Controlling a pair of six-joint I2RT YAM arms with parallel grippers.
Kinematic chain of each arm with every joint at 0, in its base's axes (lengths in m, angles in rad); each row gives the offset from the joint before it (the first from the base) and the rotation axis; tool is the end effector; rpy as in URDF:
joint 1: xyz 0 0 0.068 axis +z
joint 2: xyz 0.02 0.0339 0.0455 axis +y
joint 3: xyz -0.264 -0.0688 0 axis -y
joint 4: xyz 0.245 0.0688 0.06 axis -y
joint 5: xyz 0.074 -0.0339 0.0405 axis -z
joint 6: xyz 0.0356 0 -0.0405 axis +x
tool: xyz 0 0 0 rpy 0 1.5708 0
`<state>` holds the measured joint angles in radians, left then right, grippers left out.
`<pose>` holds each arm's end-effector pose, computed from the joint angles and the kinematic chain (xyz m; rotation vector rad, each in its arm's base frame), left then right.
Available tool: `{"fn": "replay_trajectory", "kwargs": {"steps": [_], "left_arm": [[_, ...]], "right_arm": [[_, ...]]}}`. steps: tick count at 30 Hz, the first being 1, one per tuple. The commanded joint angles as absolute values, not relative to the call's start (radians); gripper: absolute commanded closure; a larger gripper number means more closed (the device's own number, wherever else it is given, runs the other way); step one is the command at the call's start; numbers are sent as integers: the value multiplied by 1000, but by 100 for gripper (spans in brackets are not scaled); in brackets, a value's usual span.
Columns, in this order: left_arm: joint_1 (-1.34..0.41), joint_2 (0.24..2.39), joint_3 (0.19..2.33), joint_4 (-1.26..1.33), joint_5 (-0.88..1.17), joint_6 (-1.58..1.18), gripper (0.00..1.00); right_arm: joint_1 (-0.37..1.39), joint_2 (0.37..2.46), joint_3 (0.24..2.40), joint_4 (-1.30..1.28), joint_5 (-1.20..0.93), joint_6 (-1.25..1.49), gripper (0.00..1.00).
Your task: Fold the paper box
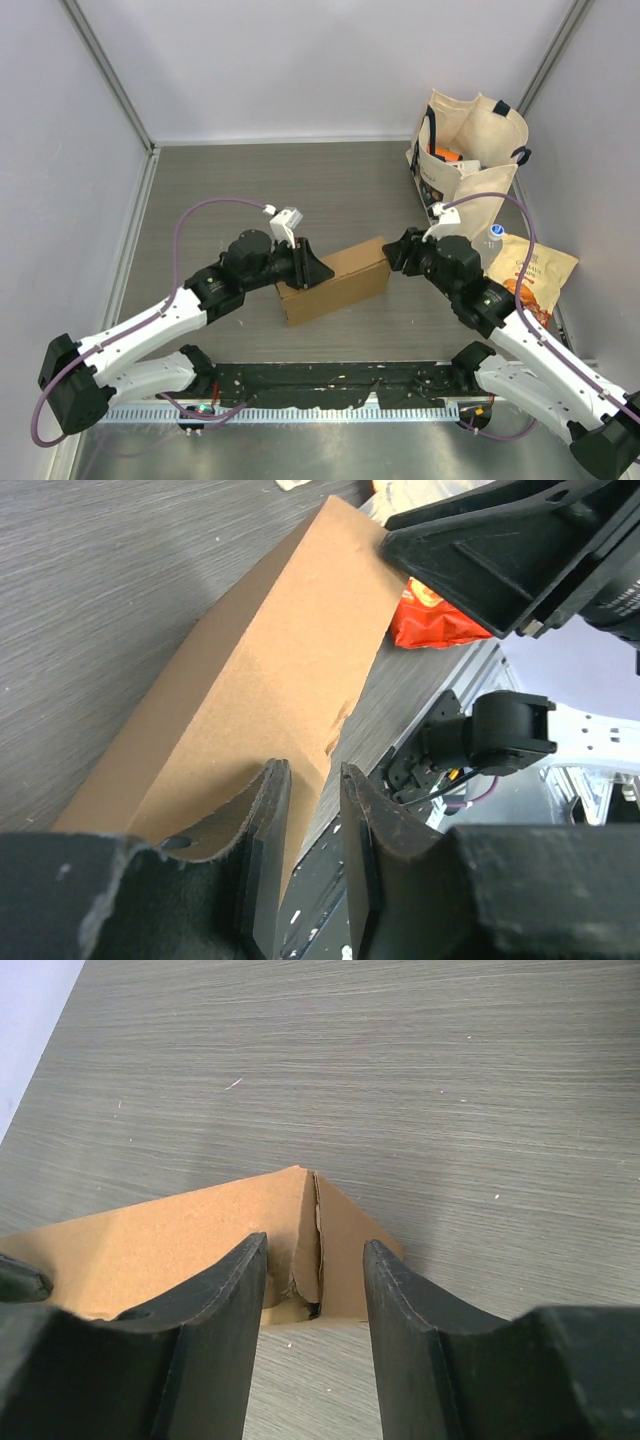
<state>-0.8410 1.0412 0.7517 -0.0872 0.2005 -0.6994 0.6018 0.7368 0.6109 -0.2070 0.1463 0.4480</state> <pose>0.1546 -0.1835 0.2888 0.2970 2.1220 -1.1662 0.1499 0.0967 0.2840 -0.0480 1.9408 0.5691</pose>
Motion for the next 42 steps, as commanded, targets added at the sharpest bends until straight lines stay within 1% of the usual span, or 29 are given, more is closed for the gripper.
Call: {"fn": "replay_trajectory", "kwargs": {"steps": [1, 2, 6, 8, 10, 14, 16, 17, 18, 20, 23, 27, 29, 31, 34, 37, 38, 41, 42], "left_arm": [[-841, 1009, 741, -119, 189, -727, 67], [-841, 1005, 762, -174, 183, -713, 66], [-838, 997, 880, -268, 157, -683, 53], [-835, 988, 928, -316, 144, -683, 52], [-834, 971, 930, -340, 121, -693, 52], [-833, 901, 839, -330, 104, -751, 63], [-833, 858, 757, -301, 110, -803, 66], [-833, 845, 730, -296, 110, -817, 68], [-833, 830, 686, -295, 110, -830, 68], [-830, 818, 666, -307, 97, -833, 68], [-816, 808, 725, -386, 77, -780, 67], [-807, 822, 908, -481, 57, -713, 63], [-805, 831, 961, -525, 61, -707, 63], [-805, 821, 965, -534, 75, -722, 63], [-805, 787, 895, -549, 52, -781, 64], [-805, 703, 731, -531, 19, -874, 64], [-805, 654, 641, -523, 9, -897, 64], [-804, 601, 556, -474, 8, -945, 64], [-802, 592, 566, -474, 8, -937, 64]], "right_arm": [[598, 729, 698, -247, 170, 420, 50], [598, 732, 718, -253, 181, 416, 50], [597, 767, 791, -299, 181, 402, 49], [597, 765, 789, -298, 179, 403, 50], [597, 752, 746, -287, 179, 410, 52], [597, 733, 629, -250, 140, 457, 57], [597, 729, 574, -235, 127, 479, 58], [597, 724, 565, -233, 129, 483, 62], [595, 721, 560, -239, 130, 491, 63], [597, 716, 578, -248, 126, 486, 66], [597, 707, 653, -287, 144, 469, 66], [597, 709, 755, -313, 153, 436, 64], [597, 721, 791, -314, 132, 425, 64], [597, 739, 790, -310, 124, 426, 64], [595, 738, 720, -281, 120, 442, 64], [595, 724, 622, -246, 104, 489, 65], [597, 710, 600, -239, 98, 500, 65], [595, 696, 561, -235, 100, 520, 65], [597, 696, 572, -253, 106, 515, 65]]}}
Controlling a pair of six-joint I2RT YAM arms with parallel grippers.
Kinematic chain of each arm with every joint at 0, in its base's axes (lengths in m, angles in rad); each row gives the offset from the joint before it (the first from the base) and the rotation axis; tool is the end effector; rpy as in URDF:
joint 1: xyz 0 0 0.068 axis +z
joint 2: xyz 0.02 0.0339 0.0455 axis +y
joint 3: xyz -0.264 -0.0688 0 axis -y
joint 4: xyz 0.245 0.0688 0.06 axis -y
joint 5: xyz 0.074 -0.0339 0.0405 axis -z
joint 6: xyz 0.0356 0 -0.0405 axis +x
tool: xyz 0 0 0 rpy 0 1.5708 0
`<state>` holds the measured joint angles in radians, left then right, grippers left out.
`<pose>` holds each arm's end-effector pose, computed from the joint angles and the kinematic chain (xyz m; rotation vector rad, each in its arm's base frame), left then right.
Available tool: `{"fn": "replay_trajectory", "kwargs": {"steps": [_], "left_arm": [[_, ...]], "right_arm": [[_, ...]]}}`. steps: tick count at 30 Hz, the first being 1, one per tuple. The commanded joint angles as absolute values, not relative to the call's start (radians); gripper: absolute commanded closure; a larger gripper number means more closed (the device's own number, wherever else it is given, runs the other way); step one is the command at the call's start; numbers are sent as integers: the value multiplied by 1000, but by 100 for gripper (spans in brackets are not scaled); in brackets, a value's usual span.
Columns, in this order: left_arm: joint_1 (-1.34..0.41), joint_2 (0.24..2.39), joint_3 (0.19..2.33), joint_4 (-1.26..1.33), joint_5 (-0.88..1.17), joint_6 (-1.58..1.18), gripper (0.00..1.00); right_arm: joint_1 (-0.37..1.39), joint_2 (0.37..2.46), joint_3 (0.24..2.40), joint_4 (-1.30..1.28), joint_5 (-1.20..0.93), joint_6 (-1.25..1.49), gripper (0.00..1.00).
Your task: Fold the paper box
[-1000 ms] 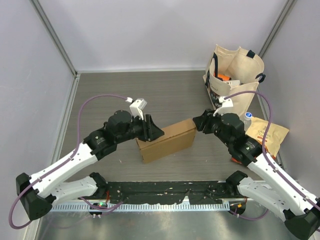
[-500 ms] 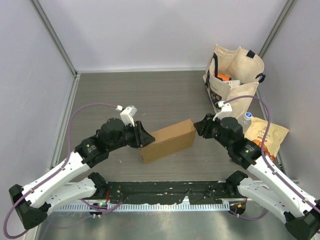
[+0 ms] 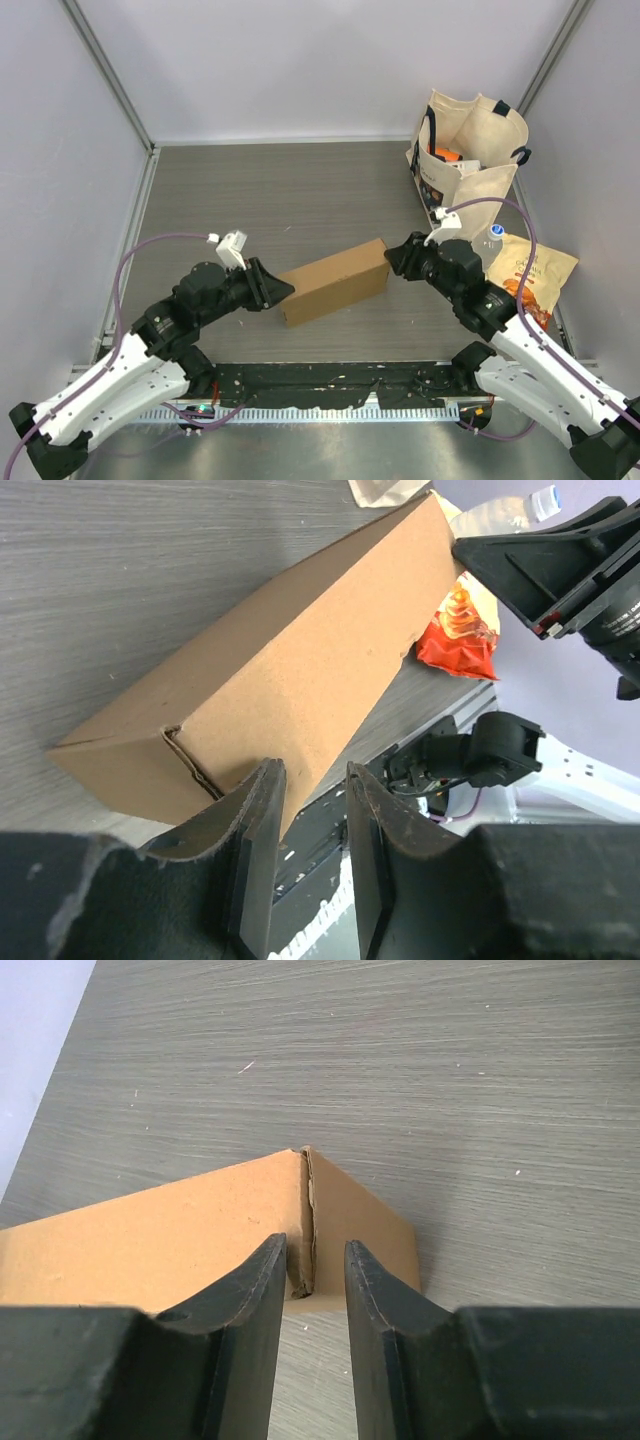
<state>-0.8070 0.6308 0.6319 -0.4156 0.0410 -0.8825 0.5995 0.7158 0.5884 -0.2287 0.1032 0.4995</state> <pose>0.1041 -0.1108 0.2853 -0.0529 2.1685 -1.0879 0.1457 0.0951 0.2770 -0.0279 1.9773 0.6303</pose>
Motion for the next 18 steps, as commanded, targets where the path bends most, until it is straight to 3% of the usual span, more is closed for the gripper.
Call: {"fn": "replay_trajectory", "kwargs": {"steps": [1, 9, 13, 18], "left_arm": [[-798, 595, 590, -501, -21, -925, 63], [-792, 742, 951, -641, -8, -773, 53], [-792, 707, 859, -592, 23, -820, 53], [-790, 673, 600, -506, 75, -939, 56]], "right_arm": [[597, 699, 607, -259, 109, 506, 65], [597, 764, 781, -299, 118, 440, 65], [595, 759, 729, -285, 114, 456, 65], [595, 726, 589, -247, 69, 532, 65]]}}
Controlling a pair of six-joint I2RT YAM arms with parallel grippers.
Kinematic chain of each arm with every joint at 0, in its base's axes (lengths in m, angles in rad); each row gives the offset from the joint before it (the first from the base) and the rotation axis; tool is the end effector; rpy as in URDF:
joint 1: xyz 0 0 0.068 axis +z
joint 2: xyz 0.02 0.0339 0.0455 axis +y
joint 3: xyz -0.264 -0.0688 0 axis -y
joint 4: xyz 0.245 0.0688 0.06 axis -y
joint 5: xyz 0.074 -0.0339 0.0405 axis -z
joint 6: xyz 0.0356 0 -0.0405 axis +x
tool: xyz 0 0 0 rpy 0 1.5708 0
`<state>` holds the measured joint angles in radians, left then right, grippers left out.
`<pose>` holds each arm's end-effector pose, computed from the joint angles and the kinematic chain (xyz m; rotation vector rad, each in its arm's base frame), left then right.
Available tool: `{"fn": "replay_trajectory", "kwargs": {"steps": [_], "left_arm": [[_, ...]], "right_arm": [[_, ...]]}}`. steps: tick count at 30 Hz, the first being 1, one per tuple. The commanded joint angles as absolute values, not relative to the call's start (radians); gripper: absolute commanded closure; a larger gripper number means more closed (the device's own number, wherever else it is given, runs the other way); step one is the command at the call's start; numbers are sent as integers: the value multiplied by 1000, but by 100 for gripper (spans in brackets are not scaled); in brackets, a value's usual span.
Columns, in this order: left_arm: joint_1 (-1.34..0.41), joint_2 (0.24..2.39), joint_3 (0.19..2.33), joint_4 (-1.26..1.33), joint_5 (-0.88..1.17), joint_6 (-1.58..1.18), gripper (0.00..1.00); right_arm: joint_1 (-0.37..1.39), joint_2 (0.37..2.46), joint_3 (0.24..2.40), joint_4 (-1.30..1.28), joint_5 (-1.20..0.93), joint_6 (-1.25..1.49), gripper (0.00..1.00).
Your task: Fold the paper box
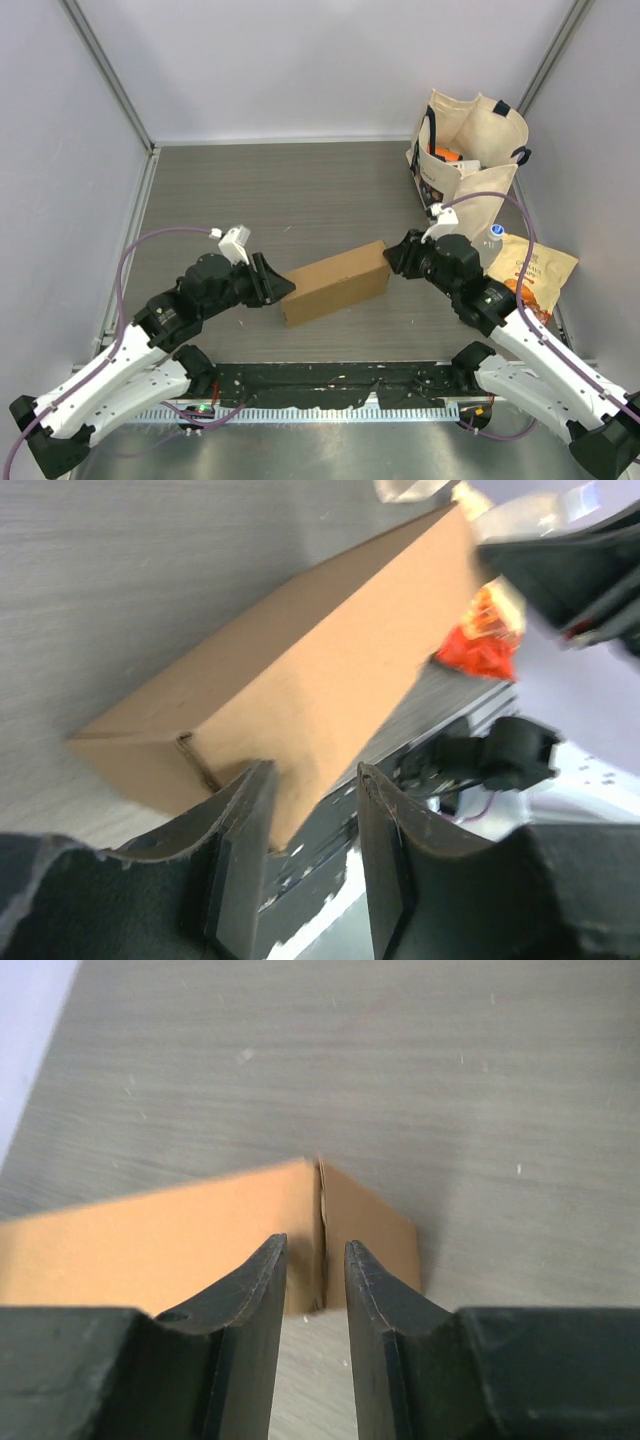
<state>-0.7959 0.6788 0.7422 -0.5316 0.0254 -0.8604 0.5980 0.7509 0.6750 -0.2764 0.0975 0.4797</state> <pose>0.1064 -0.1100 0.3052 -0.0540 2.2098 -1.0202 0.1495 0.0977 0.2971 -0.0495 1.9719 0.6234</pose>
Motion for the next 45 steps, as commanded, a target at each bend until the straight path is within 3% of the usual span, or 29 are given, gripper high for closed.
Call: {"fn": "replay_trajectory", "kwargs": {"steps": [1, 4, 9, 12, 15, 16, 20, 25, 27, 29, 36, 42, 45], "left_arm": [[-785, 670, 592, -512, 69, -940, 56], [-767, 661, 658, -537, 42, -869, 52], [-735, 800, 957, -676, 25, -706, 43], [-723, 857, 1069, -796, 0, -673, 33], [-681, 851, 1080, -893, -37, -768, 13], [-666, 836, 1074, -905, -13, -790, 1], [-586, 819, 1052, -951, 156, -844, 0], [-538, 847, 964, -939, 294, -892, 14], [-534, 839, 901, -801, 360, -939, 26], [-534, 838, 821, -688, 409, -1008, 30], [-534, 812, 755, -644, 345, -994, 46], [-549, 808, 675, -588, 313, -927, 61], [-600, 813, 660, -578, 225, -893, 65]], "right_arm": [[594, 718, 584, -247, 71, 532, 65], [595, 710, 632, -282, 97, 511, 65], [594, 758, 768, -313, 121, 445, 64], [589, 813, 825, -333, 69, 407, 55], [586, 888, 905, -422, -29, 371, 48], [586, 900, 923, -451, -50, 351, 43], [565, 936, 988, -595, -69, 315, 30], [479, 968, 1006, -635, -182, 284, 28], [450, 976, 993, -629, -256, 272, 30], [410, 983, 962, -592, -300, 276, 33], [379, 967, 868, -485, -417, 354, 57], [380, 823, 683, -425, -385, 446, 68], [379, 738, 576, -368, -387, 534, 68]]}}
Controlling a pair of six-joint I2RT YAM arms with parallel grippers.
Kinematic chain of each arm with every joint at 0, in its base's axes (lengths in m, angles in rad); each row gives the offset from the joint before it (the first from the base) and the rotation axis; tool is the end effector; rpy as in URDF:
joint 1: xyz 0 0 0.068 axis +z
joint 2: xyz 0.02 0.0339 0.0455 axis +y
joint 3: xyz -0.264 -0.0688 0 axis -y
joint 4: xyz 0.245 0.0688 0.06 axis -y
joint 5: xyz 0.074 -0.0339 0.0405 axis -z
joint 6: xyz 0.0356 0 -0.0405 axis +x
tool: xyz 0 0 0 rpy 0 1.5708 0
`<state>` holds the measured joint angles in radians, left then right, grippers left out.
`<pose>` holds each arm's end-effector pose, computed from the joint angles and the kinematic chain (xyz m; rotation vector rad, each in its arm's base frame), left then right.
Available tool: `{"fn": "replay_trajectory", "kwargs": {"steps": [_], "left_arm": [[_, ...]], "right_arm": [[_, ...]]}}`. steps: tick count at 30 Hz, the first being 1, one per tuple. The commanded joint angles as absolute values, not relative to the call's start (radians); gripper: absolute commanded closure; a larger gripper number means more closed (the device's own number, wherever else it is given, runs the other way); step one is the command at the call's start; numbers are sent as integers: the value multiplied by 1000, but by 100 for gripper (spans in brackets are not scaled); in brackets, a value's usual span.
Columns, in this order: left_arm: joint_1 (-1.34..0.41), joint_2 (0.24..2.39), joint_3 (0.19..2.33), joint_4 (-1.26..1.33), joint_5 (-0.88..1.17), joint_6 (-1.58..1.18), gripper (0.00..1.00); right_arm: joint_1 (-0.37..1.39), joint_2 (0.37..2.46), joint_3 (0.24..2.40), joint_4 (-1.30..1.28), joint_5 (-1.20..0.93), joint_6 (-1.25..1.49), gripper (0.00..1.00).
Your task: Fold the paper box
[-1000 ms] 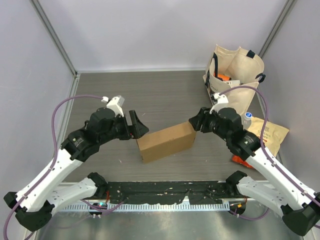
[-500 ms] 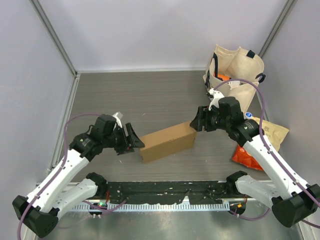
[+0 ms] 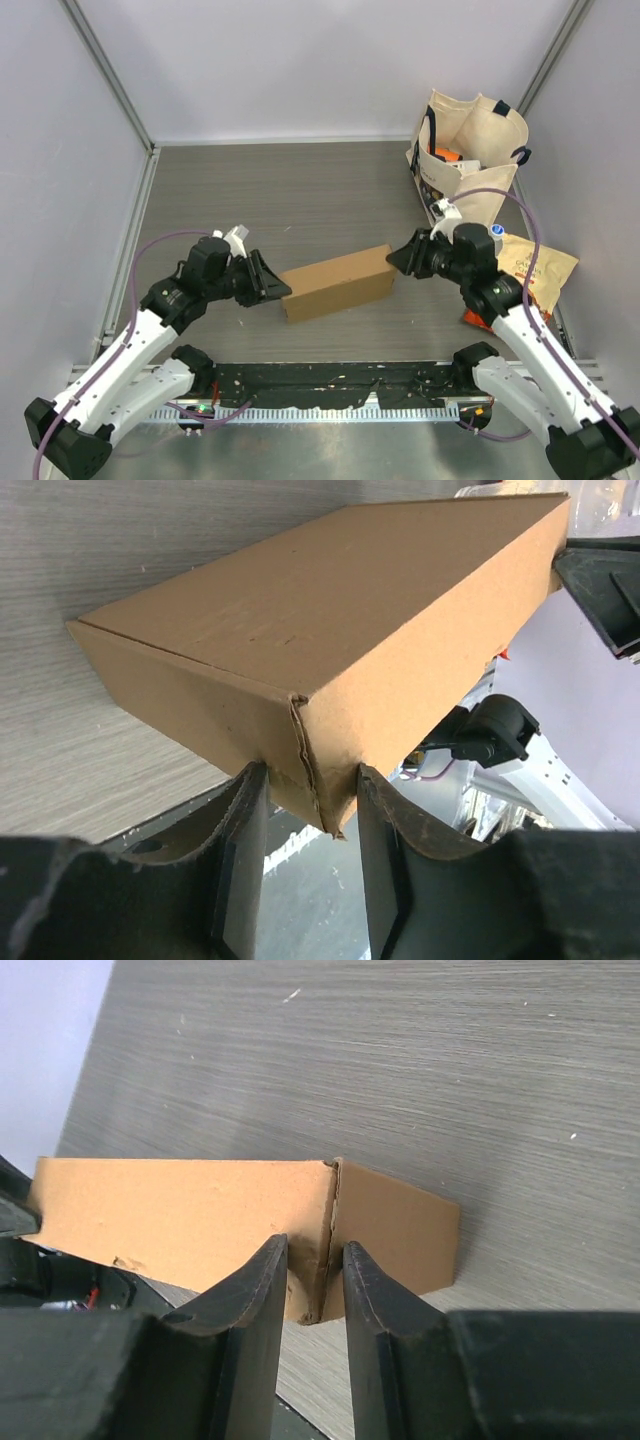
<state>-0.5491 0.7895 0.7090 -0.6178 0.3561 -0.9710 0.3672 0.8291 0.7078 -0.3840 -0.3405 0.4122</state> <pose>0.1346 -0.0969 0.2720 -0.3191 2.4943 -1.1317 0.1695 0.0780 0.2860 -0.1687 2.1445 0.8197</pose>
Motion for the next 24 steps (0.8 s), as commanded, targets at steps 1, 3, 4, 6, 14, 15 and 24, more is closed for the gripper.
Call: {"fn": "replay_trajectory", "kwargs": {"steps": [1, 3, 4, 6, 14, 15, 24], "left_arm": [[-623, 810, 660, -578, 198, -888, 65], [-690, 810, 647, -568, 113, -885, 66], [-709, 811, 640, -561, 95, -891, 66], [-733, 830, 615, -542, 83, -905, 68], [-755, 741, 486, -528, 18, -1008, 68], [-753, 723, 473, -526, 29, -1015, 68], [-755, 710, 517, -369, 190, -1031, 51]], "right_arm": [[382, 685, 551, -350, -387, 560, 68], [379, 632, 473, -330, -399, 646, 68], [382, 609, 442, -292, -411, 682, 68], [382, 558, 356, -256, -478, 766, 68], [382, 506, 307, -357, -523, 701, 68], [391, 500, 302, -374, -532, 700, 68], [408, 466, 272, -223, -661, 819, 67]]}}
